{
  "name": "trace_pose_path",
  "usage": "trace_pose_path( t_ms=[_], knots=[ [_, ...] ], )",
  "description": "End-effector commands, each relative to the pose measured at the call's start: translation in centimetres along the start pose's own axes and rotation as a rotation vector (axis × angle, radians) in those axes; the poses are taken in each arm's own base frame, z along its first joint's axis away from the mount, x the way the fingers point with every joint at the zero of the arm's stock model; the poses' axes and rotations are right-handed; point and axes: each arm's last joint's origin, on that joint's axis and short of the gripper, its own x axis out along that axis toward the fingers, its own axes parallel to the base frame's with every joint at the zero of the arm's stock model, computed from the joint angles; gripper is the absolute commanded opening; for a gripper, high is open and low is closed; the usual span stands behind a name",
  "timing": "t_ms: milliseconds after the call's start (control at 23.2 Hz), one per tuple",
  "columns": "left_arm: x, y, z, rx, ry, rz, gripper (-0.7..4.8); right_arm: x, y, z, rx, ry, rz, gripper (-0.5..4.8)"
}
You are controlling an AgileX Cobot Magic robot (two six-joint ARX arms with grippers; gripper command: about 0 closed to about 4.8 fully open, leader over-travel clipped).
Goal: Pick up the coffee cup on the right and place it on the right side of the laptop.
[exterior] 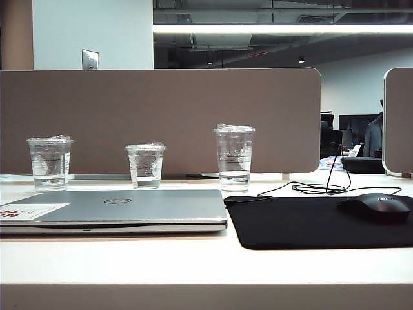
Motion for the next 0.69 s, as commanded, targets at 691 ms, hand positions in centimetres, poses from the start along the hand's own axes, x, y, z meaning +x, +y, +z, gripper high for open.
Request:
trace_pose_path(
  t_ms=[691],
  knots=[
    [5.3, -2.7, 11.4, -0.082, 0.087, -0.26, -0.05, 6.5, 1.6, 7.3, 0.008, -0.016, 0.255, -0.05]
  ],
)
